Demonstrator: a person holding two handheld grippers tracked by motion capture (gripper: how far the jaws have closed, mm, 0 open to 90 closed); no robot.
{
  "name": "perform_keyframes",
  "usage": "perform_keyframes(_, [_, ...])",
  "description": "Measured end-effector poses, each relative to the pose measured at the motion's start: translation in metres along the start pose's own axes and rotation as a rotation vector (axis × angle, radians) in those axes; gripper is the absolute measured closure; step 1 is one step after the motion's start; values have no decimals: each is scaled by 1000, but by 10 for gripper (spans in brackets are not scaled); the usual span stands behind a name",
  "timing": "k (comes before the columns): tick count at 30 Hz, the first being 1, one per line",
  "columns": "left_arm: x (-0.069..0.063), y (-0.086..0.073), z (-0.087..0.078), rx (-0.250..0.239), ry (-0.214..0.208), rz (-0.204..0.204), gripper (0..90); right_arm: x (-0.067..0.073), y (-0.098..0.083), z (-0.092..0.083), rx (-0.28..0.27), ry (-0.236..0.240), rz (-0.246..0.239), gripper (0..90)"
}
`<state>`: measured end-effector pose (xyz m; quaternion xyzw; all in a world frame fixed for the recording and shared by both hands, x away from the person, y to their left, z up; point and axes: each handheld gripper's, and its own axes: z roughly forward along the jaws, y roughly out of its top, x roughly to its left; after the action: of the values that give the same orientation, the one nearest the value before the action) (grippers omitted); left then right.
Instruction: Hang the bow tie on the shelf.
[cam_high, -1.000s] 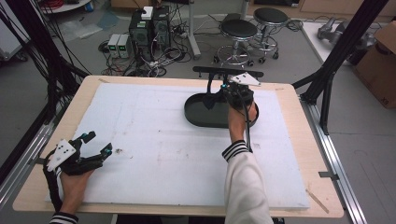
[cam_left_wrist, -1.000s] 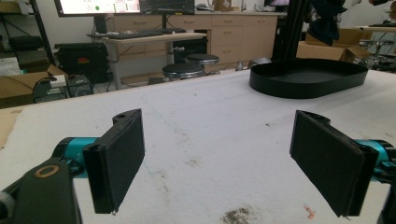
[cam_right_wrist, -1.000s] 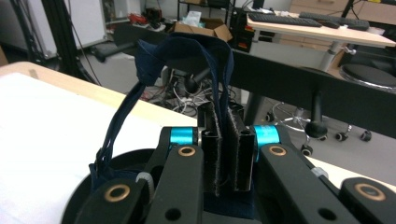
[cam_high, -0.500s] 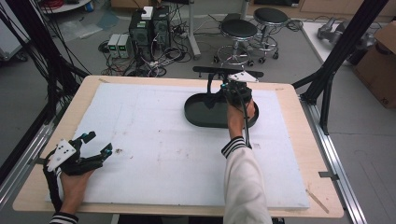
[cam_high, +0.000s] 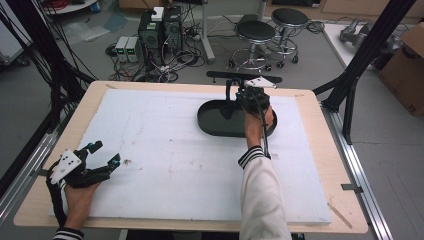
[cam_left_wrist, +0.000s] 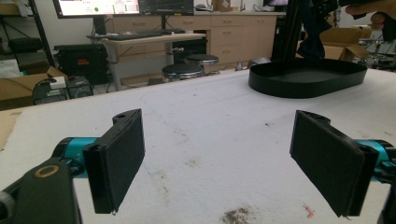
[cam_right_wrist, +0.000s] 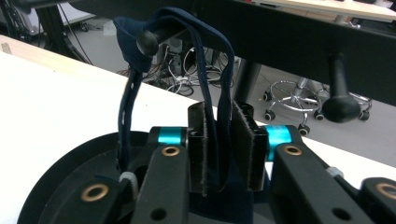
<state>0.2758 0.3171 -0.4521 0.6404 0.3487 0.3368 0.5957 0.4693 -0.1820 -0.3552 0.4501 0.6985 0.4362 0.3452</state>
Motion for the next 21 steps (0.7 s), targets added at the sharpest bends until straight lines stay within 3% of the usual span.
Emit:
perform_keyframes(9, [0,0,0,-1,0,1,183,1,-2,-1,49,14,-5,427])
perform_keyframes(12, [0,0,0,0,0,2,183,2,-3,-6,36,28,-3,388])
perform_keyframes(21, [0,0,0,0,5,-4,183,12,-10,-34,45,95,-64,307])
